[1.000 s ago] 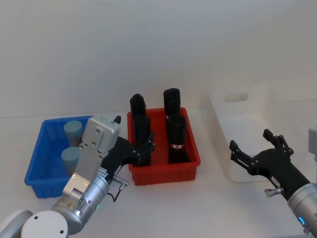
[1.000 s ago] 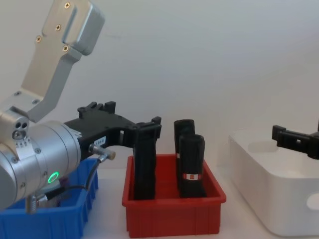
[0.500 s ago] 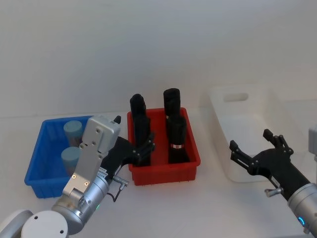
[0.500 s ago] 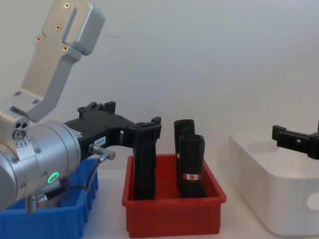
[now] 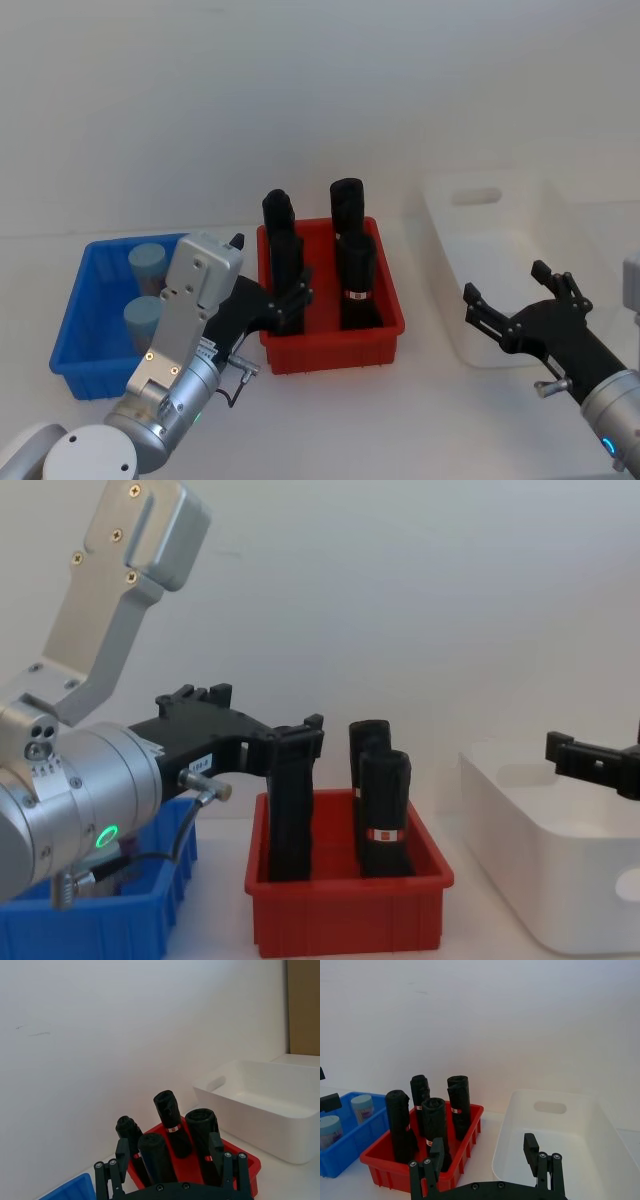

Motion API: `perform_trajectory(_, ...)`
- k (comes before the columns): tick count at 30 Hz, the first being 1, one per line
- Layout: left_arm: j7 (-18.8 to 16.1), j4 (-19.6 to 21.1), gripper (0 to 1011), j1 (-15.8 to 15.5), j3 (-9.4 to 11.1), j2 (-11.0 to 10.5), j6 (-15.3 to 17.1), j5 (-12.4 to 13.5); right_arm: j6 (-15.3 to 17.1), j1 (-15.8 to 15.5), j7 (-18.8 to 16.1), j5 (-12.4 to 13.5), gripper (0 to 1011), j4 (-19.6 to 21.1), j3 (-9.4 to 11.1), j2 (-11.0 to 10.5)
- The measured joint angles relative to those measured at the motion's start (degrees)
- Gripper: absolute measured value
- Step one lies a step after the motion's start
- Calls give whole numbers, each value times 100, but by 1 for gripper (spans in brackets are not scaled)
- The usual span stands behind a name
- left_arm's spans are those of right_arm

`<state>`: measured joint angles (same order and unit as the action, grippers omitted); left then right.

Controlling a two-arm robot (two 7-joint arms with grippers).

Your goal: Pick the cotton swabs from the blue box and place them into the white box.

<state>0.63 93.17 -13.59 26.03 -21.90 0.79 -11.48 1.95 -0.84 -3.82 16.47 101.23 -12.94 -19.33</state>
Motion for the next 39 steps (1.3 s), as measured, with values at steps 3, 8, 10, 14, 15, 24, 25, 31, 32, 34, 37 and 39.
perform_trajectory(3, 0, 0, 1004, 0, 0, 0, 0, 0, 0, 0, 0, 0, 1001, 0, 0, 0)
perform_trajectory(8, 0, 0, 1004, 0, 0, 1, 0, 0, 0, 0, 0, 0, 1001, 0, 0, 0)
perform_trajectory(10, 1, -1, 1004, 0, -2, 2, 0, -2, 0, 0, 0, 0, 1001, 0, 0, 0)
perform_trajectory(14, 10, -25, 1004, -10, -15, 5, -1, -25, 0, 0, 0, 0, 1001, 0, 0, 0)
perform_trajectory(15, 26, -53, 1004, -24, -32, 8, 0, -61, 0, 0, 0, 0, 1001, 0, 0, 0)
perform_trajectory(24, 90, -229, 1004, -109, -145, 14, 120, -280, 0, 0, 0, 0, 1002, 0, 0, 0)
perform_trajectory(25, 92, -241, 1004, -114, -152, 14, 133, -304, 0, 0, 0, 0, 1002, 0, 0, 0)
perform_trajectory(31, 97, -420, 1004, -181, -258, 5, 244, -494, 0, 0, 0, 0, 1001, 0, 0, 0)
perform_trajectory(32, 97, -467, 1004, -198, -285, 2, 280, -543, 0, 0, 0, 0, 1002, 0, 0, 0)
perform_trajectory(34, 97, -521, 1004, -218, -316, -2, 316, -586, 0, 0, 0, 0, 1002, 0, 0, 0)
perform_trajectory(37, 82, -596, 1004, -243, -358, -8, 376, -652, 0, 0, 0, 0, 1001, 0, 0, 0)
perform_trajectory(39, 52, -711, 1004, -281, -421, -20, 453, -727, 0, 0, 0, 0, 1002, 0, 0, 0)
